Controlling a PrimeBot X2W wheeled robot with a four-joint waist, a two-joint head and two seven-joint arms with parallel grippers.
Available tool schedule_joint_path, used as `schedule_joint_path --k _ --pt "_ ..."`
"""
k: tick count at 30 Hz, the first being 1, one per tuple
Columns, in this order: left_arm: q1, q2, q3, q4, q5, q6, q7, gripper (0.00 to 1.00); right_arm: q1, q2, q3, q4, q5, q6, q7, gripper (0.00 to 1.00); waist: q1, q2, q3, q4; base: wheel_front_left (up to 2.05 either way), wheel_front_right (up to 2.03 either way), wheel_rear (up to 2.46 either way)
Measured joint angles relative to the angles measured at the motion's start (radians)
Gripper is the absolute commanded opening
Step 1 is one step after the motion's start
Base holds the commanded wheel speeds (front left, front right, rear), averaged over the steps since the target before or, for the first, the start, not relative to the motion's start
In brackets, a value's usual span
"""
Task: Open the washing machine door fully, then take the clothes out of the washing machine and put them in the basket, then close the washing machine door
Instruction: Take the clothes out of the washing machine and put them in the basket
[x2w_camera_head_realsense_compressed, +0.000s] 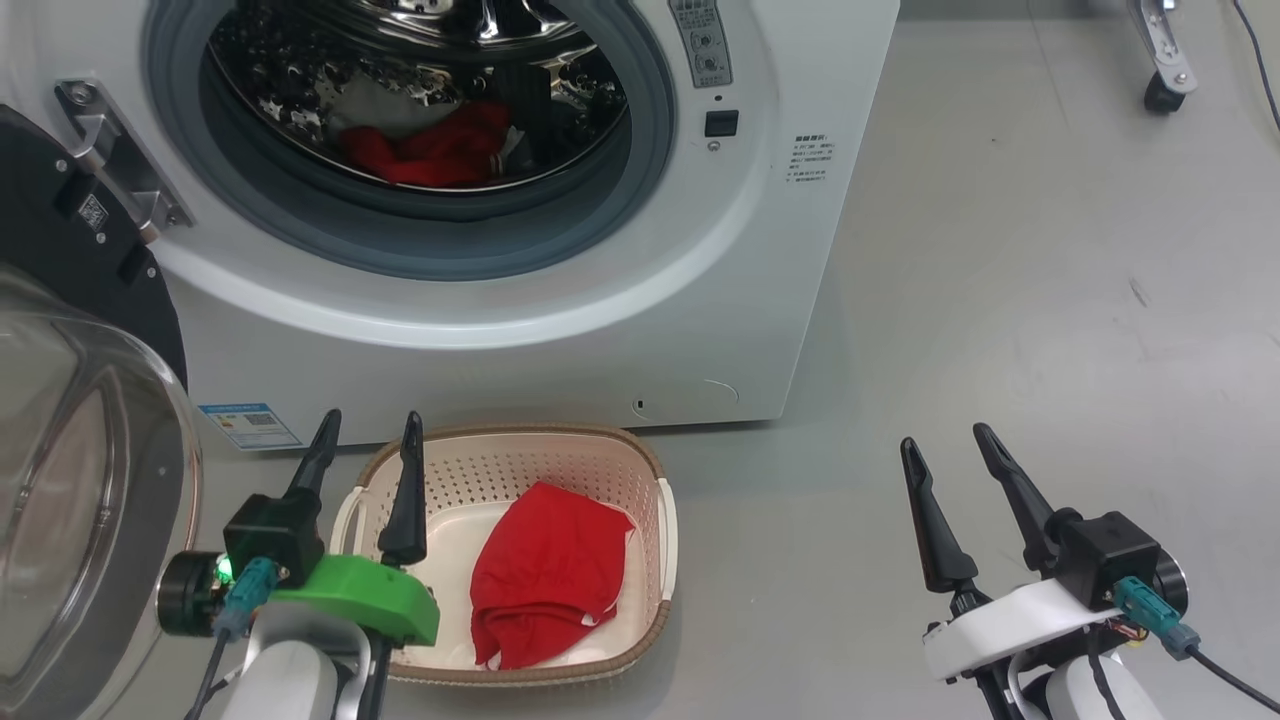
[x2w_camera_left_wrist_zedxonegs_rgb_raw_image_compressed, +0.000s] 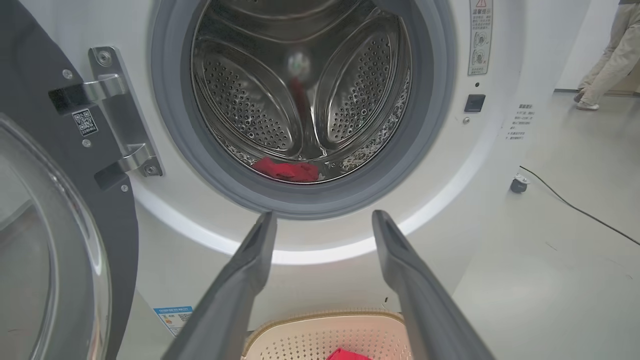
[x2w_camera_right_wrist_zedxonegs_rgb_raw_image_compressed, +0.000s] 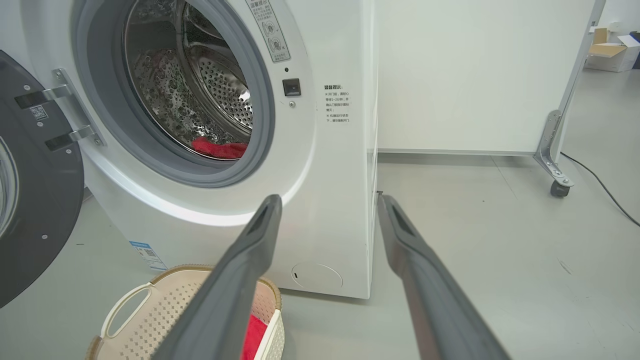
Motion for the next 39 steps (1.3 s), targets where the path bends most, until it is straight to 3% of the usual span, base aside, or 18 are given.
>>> schedule_joint_path --k 15,39 --pt "0.161 0.018 -0.01 -0.09 0.01 0.018 0.0 1.0 0.08 0.004 0.012 -0.007 0.0 -0.016 0.0 1.0 0.0 0.0 -0.069 0.013 0.0 0.0 0.0" --pt "0.228 0.031 -0.019 -0.213 0.016 0.032 0.015 1.0 0.088 0.004 0.037 -0.037 0.002 -0.025 0.0 1.0 0.0 0.0 -0.055 0.015 0.0 0.0 0.0"
